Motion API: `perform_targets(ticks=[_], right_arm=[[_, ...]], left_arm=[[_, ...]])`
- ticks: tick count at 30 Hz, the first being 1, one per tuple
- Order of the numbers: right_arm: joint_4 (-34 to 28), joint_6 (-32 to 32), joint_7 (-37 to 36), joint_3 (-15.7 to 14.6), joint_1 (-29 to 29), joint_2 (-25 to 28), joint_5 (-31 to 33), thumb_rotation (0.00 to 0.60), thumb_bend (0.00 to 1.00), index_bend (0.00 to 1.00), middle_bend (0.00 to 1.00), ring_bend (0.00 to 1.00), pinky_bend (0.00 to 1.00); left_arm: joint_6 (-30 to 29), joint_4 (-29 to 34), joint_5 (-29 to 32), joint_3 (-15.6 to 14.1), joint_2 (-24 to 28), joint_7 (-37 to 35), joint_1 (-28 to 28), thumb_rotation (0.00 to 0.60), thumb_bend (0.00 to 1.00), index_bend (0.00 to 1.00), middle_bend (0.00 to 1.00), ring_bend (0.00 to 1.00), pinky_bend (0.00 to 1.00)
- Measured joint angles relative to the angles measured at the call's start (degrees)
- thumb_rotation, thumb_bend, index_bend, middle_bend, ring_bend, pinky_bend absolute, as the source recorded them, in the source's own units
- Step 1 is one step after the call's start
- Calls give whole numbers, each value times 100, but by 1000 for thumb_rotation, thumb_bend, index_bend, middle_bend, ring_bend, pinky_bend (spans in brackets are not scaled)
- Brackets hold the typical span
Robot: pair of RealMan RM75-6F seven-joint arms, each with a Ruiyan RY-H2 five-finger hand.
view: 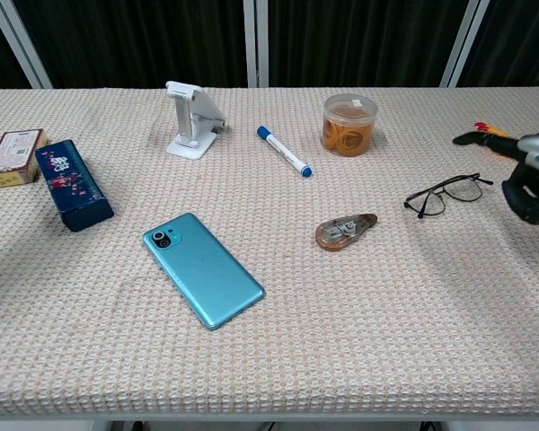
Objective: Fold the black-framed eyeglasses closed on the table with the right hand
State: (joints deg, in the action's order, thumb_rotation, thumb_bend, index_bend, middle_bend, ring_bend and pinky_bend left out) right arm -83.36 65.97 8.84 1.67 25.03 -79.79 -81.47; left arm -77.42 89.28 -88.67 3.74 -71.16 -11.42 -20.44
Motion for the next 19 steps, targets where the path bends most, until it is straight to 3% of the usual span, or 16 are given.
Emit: perform_targets(ticks=[1,3,4,6,10,13,15,19], right_arm=[[-48,214,-12,-1,-66,57,-91,600,775,0,674,582,609],[-171,753,-10,-12,-270,224,-270,600,711,0,327,222,372],[-234,986,15,-22,-386,316,-323,600,666,0,184,103,277],[-383,1506,132,-52,-717,552,-392,600,545,0,6,0,78],[-384,2393,85,-114,-1269,734,-522,518,477,0,0,0,0],[-79,2749,-278,-209,-1761,779,-496,495,463,0,0,0,0],[134,2766,-532,-284,-2046,828,-368,494,460,0,0,0,0],[226,2567,-763,-344,-2194,914,-201,493,461,0,0,0,0]], left_arm=[[-41,18,-3,-1,25,28,25,590,54,173,205,196,269],[-155,59,-9,-14,88,121,103,589,55,173,205,196,269],[-211,72,-9,-23,114,173,147,591,55,173,205,196,269],[-339,100,9,-53,166,334,267,590,55,173,203,194,269],[-603,133,90,-135,238,880,536,492,52,169,181,168,259],[-862,153,159,-250,281,1553,822,332,43,163,171,147,238],[-1054,201,209,-388,335,2014,1105,282,41,162,168,140,232],[-1405,272,228,-620,455,2299,1568,264,40,162,167,138,231]])
